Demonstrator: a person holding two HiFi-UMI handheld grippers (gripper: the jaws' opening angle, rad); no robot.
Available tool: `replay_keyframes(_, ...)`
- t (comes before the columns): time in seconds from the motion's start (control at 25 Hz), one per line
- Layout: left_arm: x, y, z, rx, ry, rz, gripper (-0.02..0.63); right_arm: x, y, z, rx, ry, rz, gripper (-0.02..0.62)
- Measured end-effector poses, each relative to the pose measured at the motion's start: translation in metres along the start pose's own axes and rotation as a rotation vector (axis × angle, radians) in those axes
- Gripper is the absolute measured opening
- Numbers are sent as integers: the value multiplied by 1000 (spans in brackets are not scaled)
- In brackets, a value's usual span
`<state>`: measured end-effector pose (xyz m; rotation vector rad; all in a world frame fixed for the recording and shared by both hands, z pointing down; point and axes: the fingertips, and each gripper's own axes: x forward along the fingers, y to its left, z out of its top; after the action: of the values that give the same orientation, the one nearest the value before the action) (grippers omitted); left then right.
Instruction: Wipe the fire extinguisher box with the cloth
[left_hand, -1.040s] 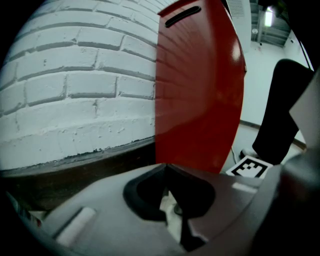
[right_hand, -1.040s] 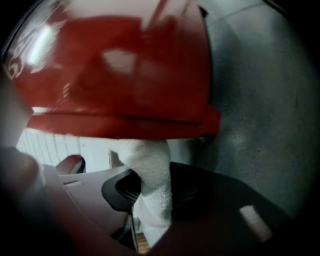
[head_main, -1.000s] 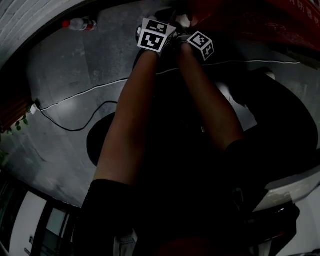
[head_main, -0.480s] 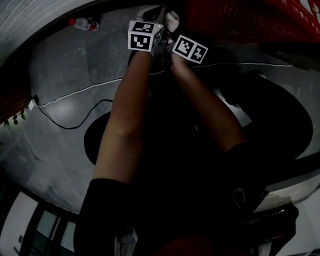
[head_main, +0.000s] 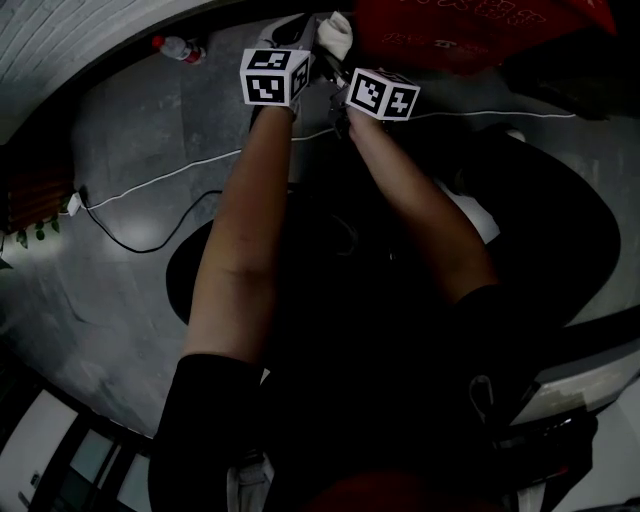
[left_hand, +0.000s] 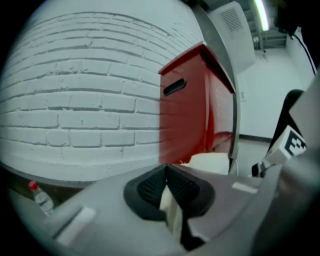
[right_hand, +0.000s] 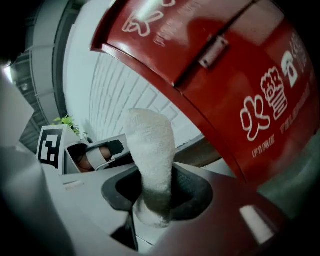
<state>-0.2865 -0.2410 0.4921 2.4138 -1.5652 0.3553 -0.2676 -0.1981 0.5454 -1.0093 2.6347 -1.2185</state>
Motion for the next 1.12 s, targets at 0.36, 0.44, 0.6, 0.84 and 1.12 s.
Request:
replay_keyframes(0.36,-59,-58,108,82,-151,-27,0,-86,72,90,-263,-101,14,135)
replay_keyframes(0.44,-69,-67,132,92,-178,-29,0,-99,92,111,-344,-110,28,135)
replay_keyframes(0.6,-94,-88,166,99,-205,-20,0,-130,127,149,-468,-111,38,135)
replay_keyframes(0.84,-116,-106,195,101,-256,-9,0,-130,150,178,-623,40,92,135)
replay_keyframes(1.12,-112,-96,173,-45,-242,46,0,-121,139,192,-666,87,38,135)
